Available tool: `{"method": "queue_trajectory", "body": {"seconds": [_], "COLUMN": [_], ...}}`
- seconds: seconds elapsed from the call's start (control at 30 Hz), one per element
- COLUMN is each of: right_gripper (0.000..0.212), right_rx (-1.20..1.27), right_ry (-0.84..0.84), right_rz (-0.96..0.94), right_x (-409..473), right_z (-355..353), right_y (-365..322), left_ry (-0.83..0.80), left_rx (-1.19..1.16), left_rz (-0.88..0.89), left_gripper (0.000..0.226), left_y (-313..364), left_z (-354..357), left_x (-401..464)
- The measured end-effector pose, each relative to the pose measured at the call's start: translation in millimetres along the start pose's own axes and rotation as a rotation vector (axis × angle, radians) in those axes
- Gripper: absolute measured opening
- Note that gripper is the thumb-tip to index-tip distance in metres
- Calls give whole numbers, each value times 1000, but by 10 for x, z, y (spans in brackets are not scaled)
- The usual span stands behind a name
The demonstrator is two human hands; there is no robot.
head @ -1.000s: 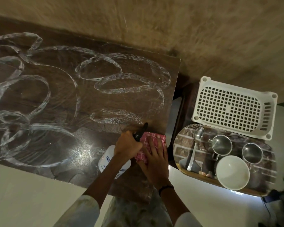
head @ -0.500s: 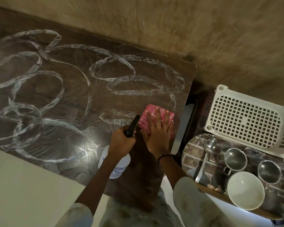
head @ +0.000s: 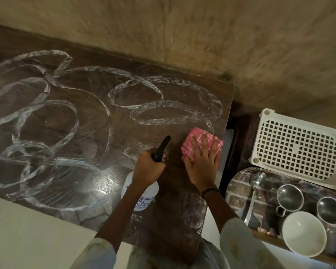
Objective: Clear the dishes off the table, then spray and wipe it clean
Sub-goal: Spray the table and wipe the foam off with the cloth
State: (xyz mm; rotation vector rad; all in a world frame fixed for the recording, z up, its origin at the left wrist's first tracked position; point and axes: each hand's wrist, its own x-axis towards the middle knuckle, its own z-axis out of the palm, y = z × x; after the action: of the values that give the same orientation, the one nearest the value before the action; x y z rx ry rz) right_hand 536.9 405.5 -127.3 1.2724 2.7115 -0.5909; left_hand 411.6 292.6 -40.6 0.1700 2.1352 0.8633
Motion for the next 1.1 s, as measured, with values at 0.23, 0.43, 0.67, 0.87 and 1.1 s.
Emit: {"method": "queue_trajectory", "body": {"seconds": [0.23,0.43,0.67,0.87,1.1], "right_gripper": [64,65,67,55,66], "right_rx": [-17,-62,-52,18,-40], "right_ry": [-40,-69,14,-75,-38], "right_rz": [-203,-186,51,-291,-83], "right_x": [-310,-495,265,-78,-82], "right_z": [228,92,22,92,-38], "right_y": [-342,166,-254,-220,260], "left_ry": [-48,-58,-57,-149,-244], "left_rx": [67,90,96,207,316], "left_rz": [52,105,128,144,185], "left_gripper": [4,19,11,9,9], "left_y": [58,190,372,561,719], "left_z": [-37,1,71,271,600], "left_x": [225,319,475,543,590]}}
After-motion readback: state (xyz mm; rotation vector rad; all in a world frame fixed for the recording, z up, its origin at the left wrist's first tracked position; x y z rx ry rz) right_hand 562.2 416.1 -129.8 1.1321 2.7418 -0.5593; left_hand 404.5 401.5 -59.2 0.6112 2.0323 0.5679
